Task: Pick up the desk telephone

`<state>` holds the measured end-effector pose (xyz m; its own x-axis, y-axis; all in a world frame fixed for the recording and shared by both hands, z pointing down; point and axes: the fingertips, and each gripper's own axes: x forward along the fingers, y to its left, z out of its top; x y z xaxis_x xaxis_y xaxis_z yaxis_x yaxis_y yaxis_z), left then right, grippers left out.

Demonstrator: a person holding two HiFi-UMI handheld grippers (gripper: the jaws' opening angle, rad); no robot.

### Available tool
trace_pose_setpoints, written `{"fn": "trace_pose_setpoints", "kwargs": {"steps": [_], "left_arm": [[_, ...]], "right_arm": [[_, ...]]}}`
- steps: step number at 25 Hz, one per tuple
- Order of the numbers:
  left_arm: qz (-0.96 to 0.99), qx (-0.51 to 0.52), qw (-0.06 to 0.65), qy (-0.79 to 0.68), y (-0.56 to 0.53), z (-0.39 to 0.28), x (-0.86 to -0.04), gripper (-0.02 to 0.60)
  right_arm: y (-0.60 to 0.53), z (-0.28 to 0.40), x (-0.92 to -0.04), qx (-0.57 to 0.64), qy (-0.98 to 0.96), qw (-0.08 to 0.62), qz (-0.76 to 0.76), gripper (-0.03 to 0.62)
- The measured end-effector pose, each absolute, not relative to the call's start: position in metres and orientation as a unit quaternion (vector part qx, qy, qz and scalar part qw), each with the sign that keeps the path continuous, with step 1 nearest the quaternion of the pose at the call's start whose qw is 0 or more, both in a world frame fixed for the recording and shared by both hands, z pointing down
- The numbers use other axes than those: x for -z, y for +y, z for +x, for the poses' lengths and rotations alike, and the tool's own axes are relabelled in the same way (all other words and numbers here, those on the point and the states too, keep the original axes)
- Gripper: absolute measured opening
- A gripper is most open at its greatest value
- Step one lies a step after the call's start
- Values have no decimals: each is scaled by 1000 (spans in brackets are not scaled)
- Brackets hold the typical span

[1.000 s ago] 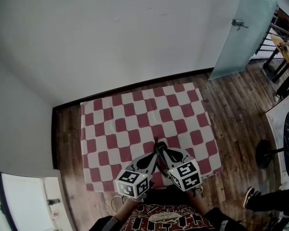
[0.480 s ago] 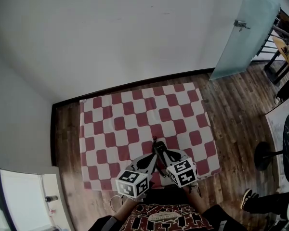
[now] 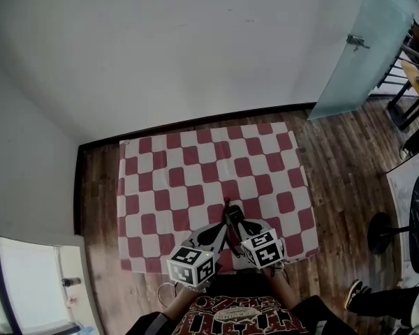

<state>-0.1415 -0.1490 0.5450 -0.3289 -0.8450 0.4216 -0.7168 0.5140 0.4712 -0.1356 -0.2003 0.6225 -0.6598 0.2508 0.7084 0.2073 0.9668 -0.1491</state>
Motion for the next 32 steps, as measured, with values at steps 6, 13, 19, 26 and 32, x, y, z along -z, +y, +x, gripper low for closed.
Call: {"fn": "trace_pose_setpoints", "kwargs": {"steps": [6,13,19,26,32], "left_arm": [[478,100,323,-811,-146,-139,-548,9],[473,103,325,-812,-142,-139,-549,9],[470,105,329,-812,-138,-137,-551,9],[467,107,332,-812,-135,-138,-555,9],[468,110,334,-811,-133,-137,-557,9]], "right_arm": [[-198,-132,-638,-21,-901,413,-131,20],[-197,-132,-649,-20,-897,421,-130,20],[-195,-131,-656,-20,-894,428,-129,20],[-196,-133,-658,-25,-897,424,-120,20],[-194,-132,-660,-17,-896,428,-119,21]]}}
